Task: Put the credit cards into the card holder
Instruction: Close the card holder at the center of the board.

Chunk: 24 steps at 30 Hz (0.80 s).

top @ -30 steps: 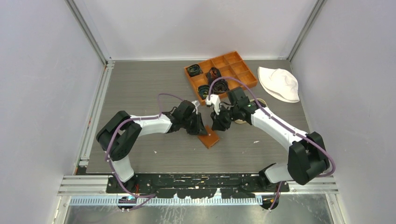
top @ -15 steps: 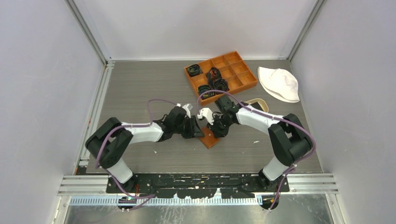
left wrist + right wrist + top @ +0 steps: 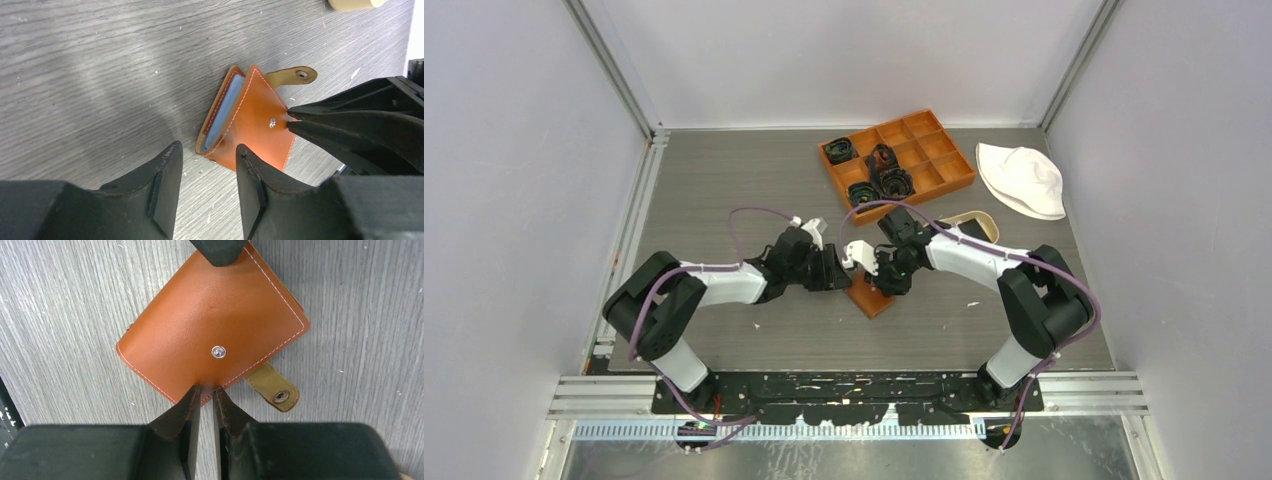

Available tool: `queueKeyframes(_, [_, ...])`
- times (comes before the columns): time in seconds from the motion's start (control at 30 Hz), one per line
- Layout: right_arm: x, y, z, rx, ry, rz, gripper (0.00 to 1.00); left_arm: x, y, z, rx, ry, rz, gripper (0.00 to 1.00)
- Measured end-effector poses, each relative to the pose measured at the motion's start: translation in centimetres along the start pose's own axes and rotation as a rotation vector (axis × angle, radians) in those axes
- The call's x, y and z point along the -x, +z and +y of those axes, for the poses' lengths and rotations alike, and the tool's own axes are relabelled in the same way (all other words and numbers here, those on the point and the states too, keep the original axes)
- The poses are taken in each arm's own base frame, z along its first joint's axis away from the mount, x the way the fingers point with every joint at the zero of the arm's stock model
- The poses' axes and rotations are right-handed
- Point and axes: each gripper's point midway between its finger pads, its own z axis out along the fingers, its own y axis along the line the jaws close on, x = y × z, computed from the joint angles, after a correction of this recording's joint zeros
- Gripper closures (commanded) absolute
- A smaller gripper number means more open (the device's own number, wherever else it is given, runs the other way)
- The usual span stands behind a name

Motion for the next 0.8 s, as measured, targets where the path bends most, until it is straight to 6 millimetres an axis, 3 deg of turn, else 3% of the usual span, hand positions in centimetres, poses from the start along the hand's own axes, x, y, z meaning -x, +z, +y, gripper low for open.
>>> queueKeyframes(0.23, [0.1,0.0,0.1,-0.003,-0.042,0.007,0.77,0.9,1.4,-0.6,-0.030,0.049,0.030,0.63])
queueKeyframes(0.4, [0.3,0.0,0.5,0.010,-0.052,0.009,0.74,-0.4,1.7,-0.6,-0.071,0.010,0.074,0.74])
queueKeyframes(0.53, [0.5,-0.6,1.0,0.021,-0.056,-0.004,0.71,-2.3,1.0,-0.9,-0.107,-0.052,0.082,0.72])
queueKeyframes(0.7, [1.1,-1.9,2.2,0.063,-0.081,-0.052,0.69,-6.2,-1.0,-2.0,-0.124,-0.083,0.110,0.70])
queueKeyframes(0.8, [1.8,-3.4,2.5,0.070,-0.090,-0.108,0.68,-5.9,-2.5,-1.3,-0.081,-0.084,0.057,0.67])
